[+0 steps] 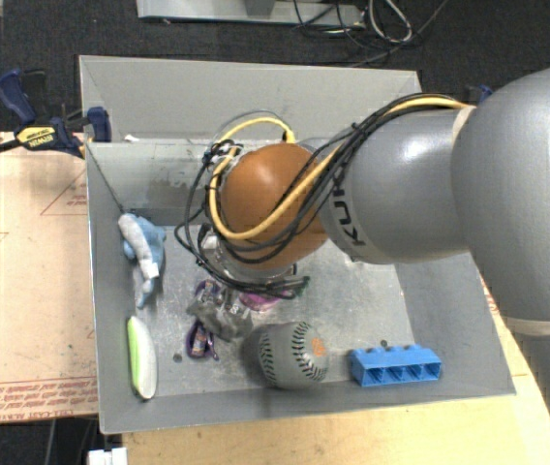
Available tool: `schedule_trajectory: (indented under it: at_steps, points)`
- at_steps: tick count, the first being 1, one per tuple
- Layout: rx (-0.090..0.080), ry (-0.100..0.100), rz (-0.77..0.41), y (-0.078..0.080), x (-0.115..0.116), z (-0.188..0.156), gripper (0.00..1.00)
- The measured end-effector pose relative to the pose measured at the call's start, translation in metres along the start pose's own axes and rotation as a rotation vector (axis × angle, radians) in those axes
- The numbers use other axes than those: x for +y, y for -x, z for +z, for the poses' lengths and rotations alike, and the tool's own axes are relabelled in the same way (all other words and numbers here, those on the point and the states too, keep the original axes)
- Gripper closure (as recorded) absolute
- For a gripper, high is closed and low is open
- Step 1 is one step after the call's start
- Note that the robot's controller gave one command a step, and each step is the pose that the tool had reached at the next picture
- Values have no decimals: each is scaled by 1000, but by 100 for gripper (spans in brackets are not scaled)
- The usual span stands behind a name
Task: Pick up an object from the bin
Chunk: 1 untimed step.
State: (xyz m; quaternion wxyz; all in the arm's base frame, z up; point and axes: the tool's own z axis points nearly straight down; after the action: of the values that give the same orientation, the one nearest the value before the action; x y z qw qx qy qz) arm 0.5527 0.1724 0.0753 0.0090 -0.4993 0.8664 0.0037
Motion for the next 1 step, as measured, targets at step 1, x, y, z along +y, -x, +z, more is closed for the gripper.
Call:
schedule_trajectory:
  at_steps: [1]
  points:
    - [-1, 0, 1, 1, 0, 0, 100]
